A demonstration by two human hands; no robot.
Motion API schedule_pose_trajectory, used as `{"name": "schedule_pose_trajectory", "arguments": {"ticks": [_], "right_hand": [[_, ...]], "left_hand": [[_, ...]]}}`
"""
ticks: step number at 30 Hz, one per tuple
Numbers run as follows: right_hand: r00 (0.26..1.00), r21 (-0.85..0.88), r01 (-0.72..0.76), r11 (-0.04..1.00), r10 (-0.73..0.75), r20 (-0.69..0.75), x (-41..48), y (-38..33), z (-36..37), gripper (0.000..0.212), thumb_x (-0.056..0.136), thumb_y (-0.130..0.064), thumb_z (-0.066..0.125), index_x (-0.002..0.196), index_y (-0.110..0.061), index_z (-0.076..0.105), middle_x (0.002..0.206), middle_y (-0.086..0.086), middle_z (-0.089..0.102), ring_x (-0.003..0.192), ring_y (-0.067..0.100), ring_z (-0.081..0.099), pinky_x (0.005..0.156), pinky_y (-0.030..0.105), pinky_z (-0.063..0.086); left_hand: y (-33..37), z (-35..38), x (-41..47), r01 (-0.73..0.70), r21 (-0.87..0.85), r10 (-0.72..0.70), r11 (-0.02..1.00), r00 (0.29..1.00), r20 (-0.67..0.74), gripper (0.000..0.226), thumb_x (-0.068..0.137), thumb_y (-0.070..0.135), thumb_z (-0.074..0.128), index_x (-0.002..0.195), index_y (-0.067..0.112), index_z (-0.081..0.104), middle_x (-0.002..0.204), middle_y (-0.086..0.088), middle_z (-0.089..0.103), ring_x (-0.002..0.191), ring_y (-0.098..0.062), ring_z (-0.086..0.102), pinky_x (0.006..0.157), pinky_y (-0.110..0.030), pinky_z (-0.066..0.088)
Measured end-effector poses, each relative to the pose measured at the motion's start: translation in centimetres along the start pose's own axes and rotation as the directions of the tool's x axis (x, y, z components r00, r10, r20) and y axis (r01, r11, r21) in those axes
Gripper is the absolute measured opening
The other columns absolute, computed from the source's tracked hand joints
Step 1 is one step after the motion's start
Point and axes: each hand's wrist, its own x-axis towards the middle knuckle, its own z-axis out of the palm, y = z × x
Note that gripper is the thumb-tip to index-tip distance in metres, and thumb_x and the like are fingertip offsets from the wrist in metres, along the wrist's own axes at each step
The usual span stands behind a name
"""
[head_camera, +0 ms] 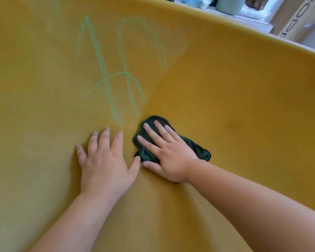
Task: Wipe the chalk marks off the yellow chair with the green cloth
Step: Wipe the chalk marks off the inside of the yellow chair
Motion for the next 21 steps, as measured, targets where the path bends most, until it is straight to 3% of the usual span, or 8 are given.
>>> {"name": "schedule_pose_trajectory", "arguments": {"ticks": [3, 6, 9, 12, 14, 16, 19, 21], "right_hand": [[0.981, -0.157, -0.176, 0.972, 0.159, -0.115, 0.1, 5.8, -2.8, 0.071, 0.098, -0.071, 0.013, 0.161, -0.040, 0.007, 0.166, -0.002, -0.018, 0.155, 0.030, -0.017, 0.123, 0.048, -0.012], [0.839, -0.213, -0.488, 0.846, 0.388, -0.382, 1.4, 13.2, -8.8, 0.065, 0.104, -0.054, 0.029, 0.162, -0.033, 0.009, 0.169, 0.015, -0.008, 0.156, 0.038, -0.007, 0.123, 0.056, -0.005], [0.747, -0.182, -0.554, 0.813, 0.388, -0.540, 4.3, 15.3, -13.8, 0.064, 0.107, -0.049, 0.025, 0.162, -0.027, 0.002, 0.168, 0.023, -0.004, 0.155, 0.044, -0.004, 0.124, 0.060, 0.001], [0.690, -0.103, -0.583, 0.806, 0.425, -0.585, 7.9, 12.3, -13.7, 0.072, 0.104, -0.055, 0.023, 0.162, -0.018, 0.001, 0.167, 0.025, -0.002, 0.154, 0.046, -0.002, 0.123, 0.062, 0.001], [0.774, -0.154, -0.488, 0.859, 0.344, -0.532, 9.2, 8.9, -10.5, 0.078, 0.101, -0.059, 0.025, 0.162, -0.016, 0.005, 0.168, 0.023, -0.004, 0.154, 0.044, -0.004, 0.123, 0.062, 0.001], [0.878, -0.183, -0.313, 0.932, 0.210, -0.431, 8.9, 4.6, -5.8, 0.078, 0.101, -0.061, 0.028, 0.163, -0.018, 0.009, 0.169, 0.019, -0.005, 0.155, 0.040, -0.006, 0.124, 0.059, 0.000], [0.957, -0.108, -0.130, 0.986, 0.096, -0.273, 6.6, -0.3, -1.0, 0.073, 0.102, -0.060, 0.024, 0.163, -0.023, 0.008, 0.170, 0.013, -0.008, 0.156, 0.033, -0.012, 0.125, 0.054, -0.001], [0.980, -0.090, -0.071, 0.993, 0.053, -0.193, 5.0, -1.2, 0.1, 0.071, 0.103, -0.060, 0.017, 0.163, -0.025, 0.004, 0.169, 0.009, -0.013, 0.155, 0.029, -0.017, 0.126, 0.051, -0.006]], "left_hand": [[-0.2, -0.2, -0.1, 0.002, 0.002, -0.003, 1.000, 1.000, 0.030, 0.085, 0.085, 0.072, 0.042, 0.155, 0.026, 0.025, 0.165, -0.007, 0.019, 0.152, -0.031, 0.011, 0.119, -0.061, 0.011], [0.1, -0.4, 0.0, -0.012, 0.013, 0.011, 1.000, 0.999, 0.046, 0.084, 0.088, 0.073, 0.034, 0.157, 0.028, 0.017, 0.166, -0.004, 0.012, 0.153, -0.028, 0.007, 0.120, -0.059, 0.010], [0.2, -0.7, 0.2, 0.004, 0.006, -0.004, 1.000, 0.999, 0.054, 0.082, 0.090, 0.071, 0.031, 0.157, 0.029, 0.011, 0.166, -0.003, 0.012, 0.152, -0.027, 0.008, 0.120, -0.058, 0.013], [0.4, -0.8, 0.3, 0.005, 0.017, -0.006, 1.000, 0.998, 0.056, 0.082, 0.090, 0.070, 0.031, 0.157, 0.028, 0.007, 0.166, -0.003, 0.011, 0.152, -0.028, 0.007, 0.120, -0.059, 0.012], [0.6, -0.5, 0.4, 0.009, 0.017, -0.010, 1.000, 0.998, 0.061, 0.082, 0.090, 0.069, 0.033, 0.157, 0.027, 0.010, 0.166, -0.004, 0.012, 0.152, -0.029, 0.007, 0.119, -0.060, 0.011], [0.6, -0.5, 0.5, 0.022, 0.009, -0.022, 1.000, 0.999, 0.050, 0.077, 0.088, 0.064, 0.040, 0.153, 0.024, 0.028, 0.162, -0.006, 0.025, 0.149, -0.030, 0.017, 0.116, -0.062, 0.016], [0.0, -0.6, 0.7, 0.018, -0.043, -0.021, 0.999, 0.998, -0.062, 0.056, 0.078, 0.053, 0.046, 0.119, 0.020, 0.062, 0.140, -0.005, 0.056, 0.137, -0.029, 0.042, 0.107, -0.060, 0.032], [-0.5, -0.7, 0.8, 0.018, -0.055, -0.023, 0.998, 0.994, -0.103, 0.043, 0.076, 0.049, 0.046, 0.100, 0.019, 0.066, 0.126, -0.003, 0.064, 0.130, -0.029, 0.049, 0.103, -0.058, 0.037]]}}
